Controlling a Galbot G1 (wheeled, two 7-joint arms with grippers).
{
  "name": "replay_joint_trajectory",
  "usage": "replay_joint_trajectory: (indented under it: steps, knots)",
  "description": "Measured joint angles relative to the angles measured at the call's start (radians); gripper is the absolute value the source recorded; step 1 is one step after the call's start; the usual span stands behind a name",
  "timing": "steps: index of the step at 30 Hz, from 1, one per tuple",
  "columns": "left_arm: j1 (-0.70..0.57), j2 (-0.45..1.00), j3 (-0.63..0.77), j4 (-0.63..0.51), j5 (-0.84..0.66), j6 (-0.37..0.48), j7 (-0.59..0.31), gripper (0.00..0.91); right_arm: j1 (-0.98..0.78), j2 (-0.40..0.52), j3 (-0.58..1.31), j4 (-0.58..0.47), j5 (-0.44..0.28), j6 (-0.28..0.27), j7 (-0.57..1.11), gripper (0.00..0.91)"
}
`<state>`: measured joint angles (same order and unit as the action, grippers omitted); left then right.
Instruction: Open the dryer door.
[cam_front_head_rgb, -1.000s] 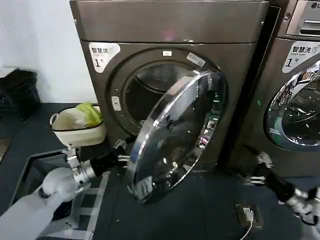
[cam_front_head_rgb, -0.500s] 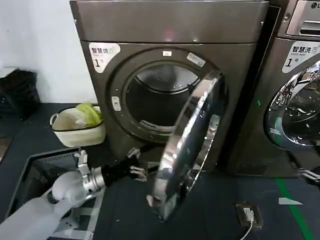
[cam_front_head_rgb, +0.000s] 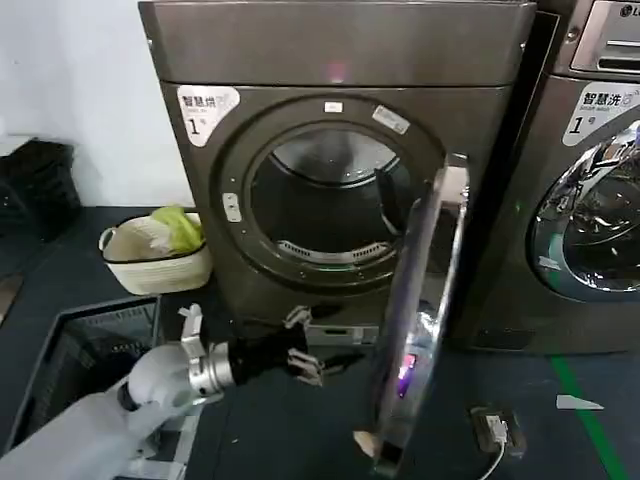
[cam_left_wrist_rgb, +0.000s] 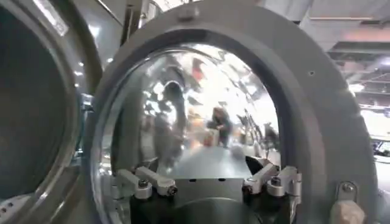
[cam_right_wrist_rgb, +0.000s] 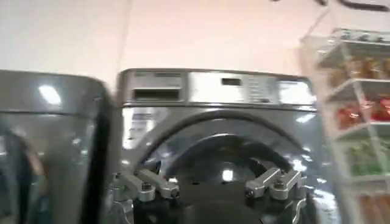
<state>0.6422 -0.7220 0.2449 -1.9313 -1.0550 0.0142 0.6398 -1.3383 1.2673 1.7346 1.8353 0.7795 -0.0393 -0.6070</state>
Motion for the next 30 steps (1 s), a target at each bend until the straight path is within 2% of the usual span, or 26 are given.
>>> replay_joint_trajectory:
  steps: [3, 16, 21, 27, 30]
  knots:
    - [-0.025, -0.010, 0.042, -0.007, 0.002, 0.000, -0.002, 0.907, -0.009, -0.010, 0.034, 0.000, 0.012, -0.017, 0.040, 0.907]
    - [-0.152, -0.069, 0.218, 0.000, 0.005, -0.005, -0.027, 0.907, -0.055, -0.058, 0.168, -0.020, 0.034, -0.022, 0.239, 0.907]
    - [-0.201, -0.103, 0.277, 0.008, -0.004, -0.005, -0.040, 0.907, -0.075, -0.075, 0.223, -0.017, -0.010, -0.036, 0.333, 0.907]
    - [-0.256, -0.154, 0.334, 0.041, -0.007, -0.011, -0.045, 0.907, -0.096, -0.086, 0.278, -0.011, -0.132, -0.048, 0.398, 0.907]
    - [-0.287, -0.185, 0.361, 0.063, -0.029, -0.011, -0.061, 0.907, -0.107, -0.087, 0.300, -0.001, -0.155, -0.050, 0.404, 0.907]
